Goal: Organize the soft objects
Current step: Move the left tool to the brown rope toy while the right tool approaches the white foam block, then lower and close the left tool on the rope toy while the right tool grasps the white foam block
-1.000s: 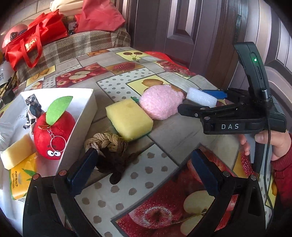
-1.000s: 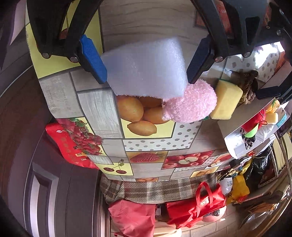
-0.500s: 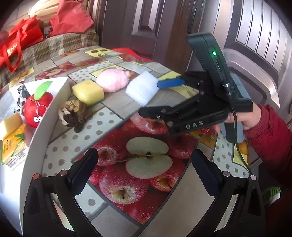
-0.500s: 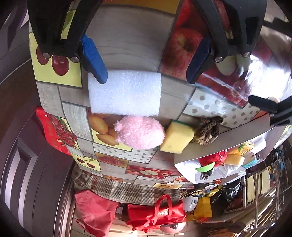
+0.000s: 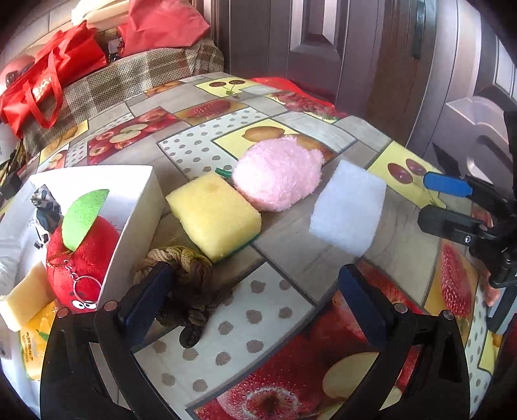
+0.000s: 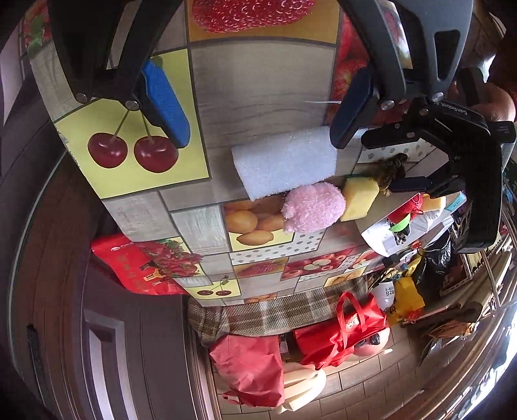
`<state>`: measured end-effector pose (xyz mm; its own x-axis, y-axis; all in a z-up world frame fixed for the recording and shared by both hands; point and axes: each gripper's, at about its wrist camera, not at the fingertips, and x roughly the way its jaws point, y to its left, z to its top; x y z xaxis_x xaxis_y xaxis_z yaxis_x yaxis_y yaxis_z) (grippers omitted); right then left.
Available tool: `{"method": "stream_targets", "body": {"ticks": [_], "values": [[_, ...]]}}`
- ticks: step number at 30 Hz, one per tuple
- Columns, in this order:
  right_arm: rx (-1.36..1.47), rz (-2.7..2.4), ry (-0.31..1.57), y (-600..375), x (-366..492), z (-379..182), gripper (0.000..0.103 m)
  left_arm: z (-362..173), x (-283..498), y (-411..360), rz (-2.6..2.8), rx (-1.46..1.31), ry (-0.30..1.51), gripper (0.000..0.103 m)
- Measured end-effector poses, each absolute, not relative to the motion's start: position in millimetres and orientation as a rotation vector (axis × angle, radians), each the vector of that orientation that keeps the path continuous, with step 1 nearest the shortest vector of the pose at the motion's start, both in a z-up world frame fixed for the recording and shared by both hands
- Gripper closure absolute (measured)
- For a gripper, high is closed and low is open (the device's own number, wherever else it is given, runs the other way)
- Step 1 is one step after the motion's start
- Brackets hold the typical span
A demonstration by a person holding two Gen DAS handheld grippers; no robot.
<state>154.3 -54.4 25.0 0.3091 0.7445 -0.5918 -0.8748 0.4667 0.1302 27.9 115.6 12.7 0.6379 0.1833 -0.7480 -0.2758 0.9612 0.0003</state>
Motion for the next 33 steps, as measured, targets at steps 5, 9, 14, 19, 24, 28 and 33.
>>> {"method": "stream_targets", "body": {"ticks": [5,9,14,19,24,28,33], "values": [[-0.246,1.093,0.632,-55,151,25,0.014,3,9,90,0.11,-0.146,0.893,0.001],[-0.241,1.096,0.633,-55,151,26,0.014,11,-25,56,0.011,-0.113,0.859,0.001],[-0.241,1.197,0.655,-46,151,25,0.013,33,-52,66,0.137,-0.103,0.723,0.001],[-0.346,1.196,0.65,-14,144,21,0.01,28,-42,86,0.199,-0.126,0.735,0.001],[-0.271,1.15,0.667,-8,163,24,0.01,19,-30,93,0.181,-0.146,0.794,0.001],[-0.208,1.135,0.693,-3,174,26,0.01,15,-27,93,0.156,-0.159,0.816,0.015],[-0.423,1.086,0.529,14,132,30,0.01,17,-30,95,0.181,-0.179,0.801,0.02]]}}
